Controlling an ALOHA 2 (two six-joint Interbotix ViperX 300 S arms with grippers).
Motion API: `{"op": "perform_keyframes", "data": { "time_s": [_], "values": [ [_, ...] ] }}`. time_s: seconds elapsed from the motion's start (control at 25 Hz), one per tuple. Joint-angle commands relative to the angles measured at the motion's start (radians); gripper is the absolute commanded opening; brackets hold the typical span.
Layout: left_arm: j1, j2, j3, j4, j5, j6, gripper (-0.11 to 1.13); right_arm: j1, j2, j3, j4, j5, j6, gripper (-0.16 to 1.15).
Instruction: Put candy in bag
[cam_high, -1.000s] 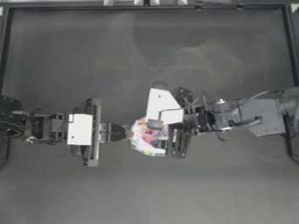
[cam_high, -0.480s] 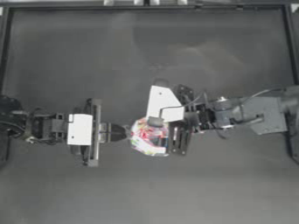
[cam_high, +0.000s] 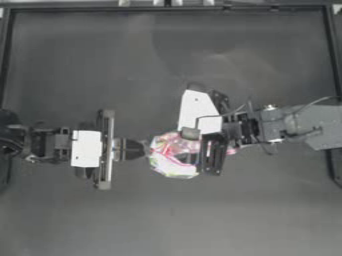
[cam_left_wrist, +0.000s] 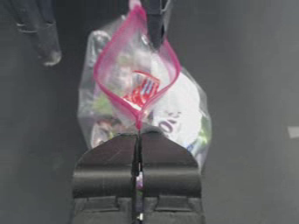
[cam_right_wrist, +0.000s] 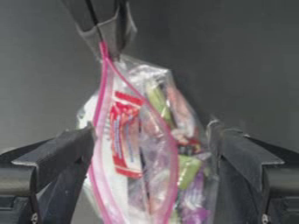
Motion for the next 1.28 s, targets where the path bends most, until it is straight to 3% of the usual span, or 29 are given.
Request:
{"op": "perform_keyframes", "data": {
  "time_s": [0.04,1.28],
  "values": [
    [0.005,-0.058,-0.017,-0.002,-0.008,0.003,0.04,0.0,-0.058,-0.002,-0.011,-0.014,0.0,1.02],
    [0.009,-0.166,0.028,-0.002,-0.002,0.02,0.04,0.0,-0.189,0.075,-0.011,-0.055,0.015,1.02]
  ]
}}
